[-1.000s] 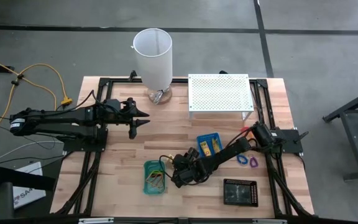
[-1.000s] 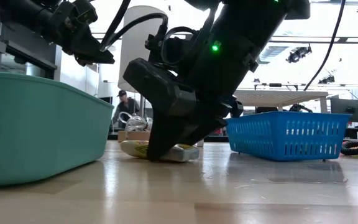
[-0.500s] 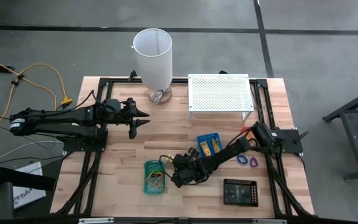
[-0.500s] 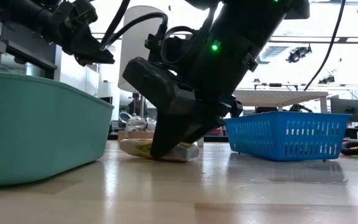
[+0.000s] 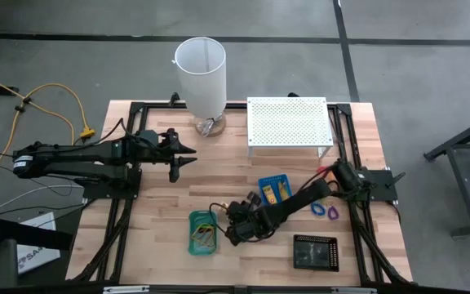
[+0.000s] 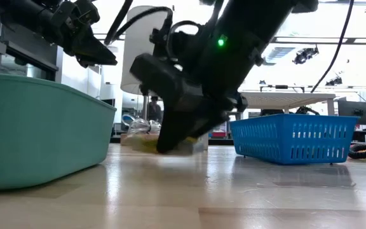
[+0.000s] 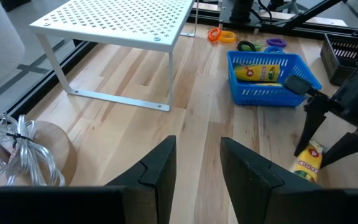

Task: Pick & Place Office Desk Supplies
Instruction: Put the crayon box into the blue bin

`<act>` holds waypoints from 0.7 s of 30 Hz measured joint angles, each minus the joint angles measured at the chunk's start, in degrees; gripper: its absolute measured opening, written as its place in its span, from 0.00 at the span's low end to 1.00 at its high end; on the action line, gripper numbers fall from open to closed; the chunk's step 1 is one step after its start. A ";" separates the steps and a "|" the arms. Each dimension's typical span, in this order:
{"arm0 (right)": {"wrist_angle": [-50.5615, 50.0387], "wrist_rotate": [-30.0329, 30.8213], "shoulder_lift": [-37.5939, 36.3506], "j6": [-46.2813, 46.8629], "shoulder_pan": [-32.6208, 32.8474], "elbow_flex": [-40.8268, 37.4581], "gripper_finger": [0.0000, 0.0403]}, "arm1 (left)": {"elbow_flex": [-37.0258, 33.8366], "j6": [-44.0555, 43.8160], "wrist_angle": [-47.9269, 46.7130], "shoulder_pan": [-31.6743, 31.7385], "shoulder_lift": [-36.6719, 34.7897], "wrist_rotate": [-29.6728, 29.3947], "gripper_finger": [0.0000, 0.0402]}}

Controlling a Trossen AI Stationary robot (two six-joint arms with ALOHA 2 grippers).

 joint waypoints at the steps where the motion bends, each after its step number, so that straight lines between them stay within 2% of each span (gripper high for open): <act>1: -0.69 0.66 -0.54 -0.24 -0.03 0.00 0.31 | 0.00 -0.01 -0.02 0.01 0.00 0.00 0.30; 7: -3.60 3.82 -4.80 -1.50 -0.73 0.00 0.31 | 0.00 -0.01 0.04 0.01 0.00 -0.04 0.30; 16: -4.90 4.26 -7.40 -1.00 -0.76 0.00 0.31 | 0.00 -0.01 0.02 -0.01 -0.01 -0.07 0.30; 21: -9.51 5.01 -7.40 6.65 -0.76 0.00 0.31 | 0.00 0.00 0.04 -0.01 0.00 -0.26 0.30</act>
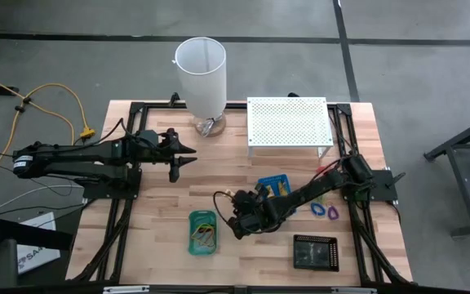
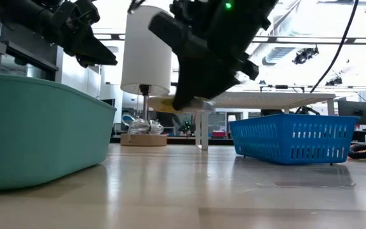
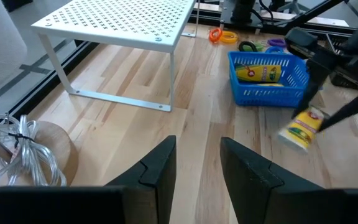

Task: Pick & Place Office Desk Supplies
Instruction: Put the crayon box into the blue bin

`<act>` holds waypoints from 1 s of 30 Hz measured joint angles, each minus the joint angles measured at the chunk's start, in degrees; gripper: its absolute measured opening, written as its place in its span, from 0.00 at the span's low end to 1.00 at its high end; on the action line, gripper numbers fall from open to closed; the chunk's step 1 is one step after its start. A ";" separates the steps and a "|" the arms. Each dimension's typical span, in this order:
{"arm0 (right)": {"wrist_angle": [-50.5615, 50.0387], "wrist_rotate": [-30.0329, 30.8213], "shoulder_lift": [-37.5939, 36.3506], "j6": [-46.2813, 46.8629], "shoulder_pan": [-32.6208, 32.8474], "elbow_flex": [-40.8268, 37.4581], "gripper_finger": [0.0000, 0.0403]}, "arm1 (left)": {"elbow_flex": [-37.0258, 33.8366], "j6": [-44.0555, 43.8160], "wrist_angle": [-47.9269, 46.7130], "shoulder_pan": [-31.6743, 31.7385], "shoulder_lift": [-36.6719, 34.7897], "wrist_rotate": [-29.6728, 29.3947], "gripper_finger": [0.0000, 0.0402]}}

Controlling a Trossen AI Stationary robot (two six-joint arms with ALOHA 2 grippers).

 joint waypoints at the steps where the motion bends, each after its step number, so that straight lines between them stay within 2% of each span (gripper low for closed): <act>1: -1.32 0.04 0.00 1.95 0.00 0.00 0.31 | 0.02 -0.01 -0.02 0.01 -0.01 0.00 0.30; 6: -9.14 0.41 -1.20 11.17 0.64 0.00 0.31 | 0.00 0.00 0.00 0.01 0.00 0.02 0.30; 11: -14.75 1.19 -3.35 15.99 2.19 0.02 0.31 | 0.00 0.00 0.04 0.00 0.00 0.02 0.30; 24: -31.87 -3.25 -5.93 41.57 8.00 0.00 0.31 | 0.00 -0.02 0.81 0.02 -0.02 0.04 0.30; 30: -34.20 -4.15 -5.92 44.92 8.89 0.00 0.31 | 0.00 0.00 0.85 0.00 -0.02 0.07 0.30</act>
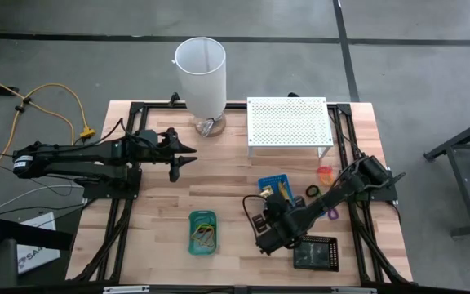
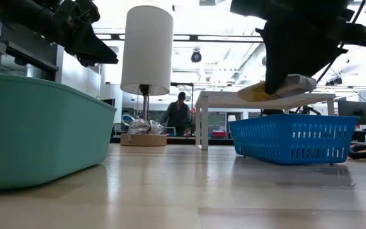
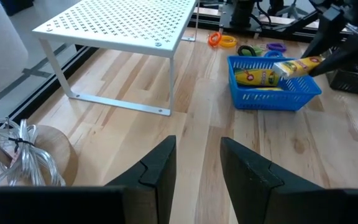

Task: Pick & Place Office Desk Supplies
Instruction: Put the crayon box into the blue bin

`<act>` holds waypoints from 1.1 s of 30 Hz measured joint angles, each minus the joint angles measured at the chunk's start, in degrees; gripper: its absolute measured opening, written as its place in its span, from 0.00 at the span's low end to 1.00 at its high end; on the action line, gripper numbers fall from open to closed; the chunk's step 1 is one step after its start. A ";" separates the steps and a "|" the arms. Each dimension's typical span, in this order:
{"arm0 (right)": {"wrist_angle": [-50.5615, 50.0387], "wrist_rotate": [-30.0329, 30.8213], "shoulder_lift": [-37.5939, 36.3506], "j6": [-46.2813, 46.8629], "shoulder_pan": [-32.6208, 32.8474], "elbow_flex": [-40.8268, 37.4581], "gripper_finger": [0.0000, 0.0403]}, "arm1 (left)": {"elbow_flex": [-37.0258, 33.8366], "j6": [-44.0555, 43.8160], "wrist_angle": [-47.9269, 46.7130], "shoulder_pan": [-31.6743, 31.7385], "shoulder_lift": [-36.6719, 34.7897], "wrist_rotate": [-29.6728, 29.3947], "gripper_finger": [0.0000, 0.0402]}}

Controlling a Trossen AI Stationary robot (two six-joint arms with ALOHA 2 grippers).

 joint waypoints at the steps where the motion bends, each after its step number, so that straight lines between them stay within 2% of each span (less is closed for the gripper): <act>1: -0.20 -0.25 0.00 0.84 -0.04 0.00 0.31 | 0.00 -0.02 0.02 0.00 0.00 0.00 0.30; 7: -1.29 -3.55 0.59 4.40 -1.45 -1.78 0.31 | 0.00 -0.02 0.11 0.00 0.00 0.00 0.30; 13: 3.15 -5.43 0.63 4.34 -3.70 -6.75 0.31 | 0.00 -0.01 0.22 0.02 0.00 0.02 0.30; 33: 4.90 -5.13 0.63 2.57 -5.20 -8.48 0.33 | 0.00 0.00 0.20 0.02 0.00 0.07 0.30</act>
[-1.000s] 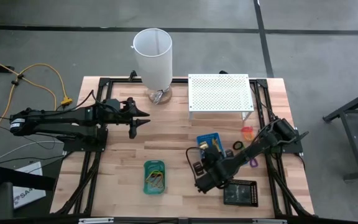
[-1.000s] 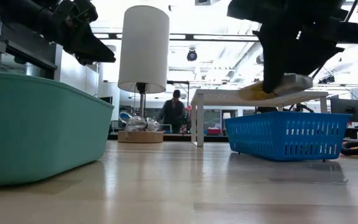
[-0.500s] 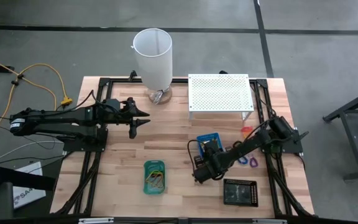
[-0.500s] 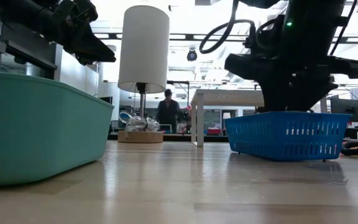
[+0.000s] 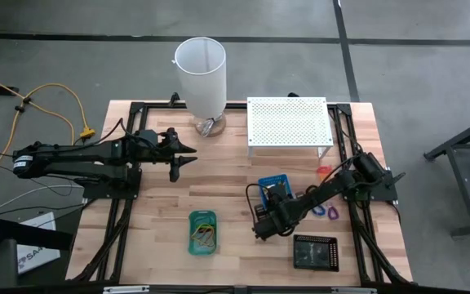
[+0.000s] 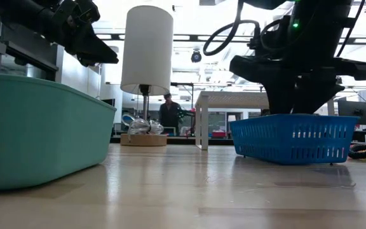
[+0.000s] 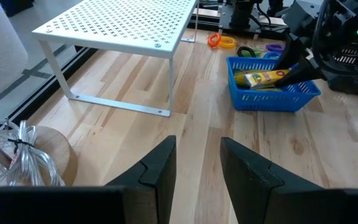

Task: Pick & Place Office Desk Supplies
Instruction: Put the crayon box into the blue bin, then put the black spring rubber band into the black bin

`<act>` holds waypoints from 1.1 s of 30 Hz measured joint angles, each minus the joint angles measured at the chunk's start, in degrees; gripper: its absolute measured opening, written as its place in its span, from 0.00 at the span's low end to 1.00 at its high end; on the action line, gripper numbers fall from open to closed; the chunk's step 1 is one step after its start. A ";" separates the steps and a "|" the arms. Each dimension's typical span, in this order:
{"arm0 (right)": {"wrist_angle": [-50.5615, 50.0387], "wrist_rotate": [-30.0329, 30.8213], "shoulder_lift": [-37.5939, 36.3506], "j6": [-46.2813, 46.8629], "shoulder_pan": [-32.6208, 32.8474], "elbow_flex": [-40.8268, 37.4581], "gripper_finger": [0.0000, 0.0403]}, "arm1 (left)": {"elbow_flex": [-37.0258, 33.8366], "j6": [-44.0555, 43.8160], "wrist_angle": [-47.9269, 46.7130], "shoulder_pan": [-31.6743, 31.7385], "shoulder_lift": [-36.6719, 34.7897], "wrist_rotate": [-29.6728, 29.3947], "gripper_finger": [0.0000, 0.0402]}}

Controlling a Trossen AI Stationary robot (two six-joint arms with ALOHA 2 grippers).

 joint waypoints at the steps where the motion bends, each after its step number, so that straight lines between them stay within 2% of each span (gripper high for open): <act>1: 0.02 0.02 0.00 0.00 0.00 0.00 0.34 | 0.00 0.00 0.01 0.00 0.00 0.00 0.30; 11: 0.29 0.04 0.00 0.02 0.00 0.01 0.47 | 0.00 0.00 -0.01 0.00 0.00 -0.02 0.30; 33: 0.62 0.32 0.00 0.14 0.00 0.07 0.48 | 0.00 -0.01 -0.01 -0.02 0.00 -0.02 0.30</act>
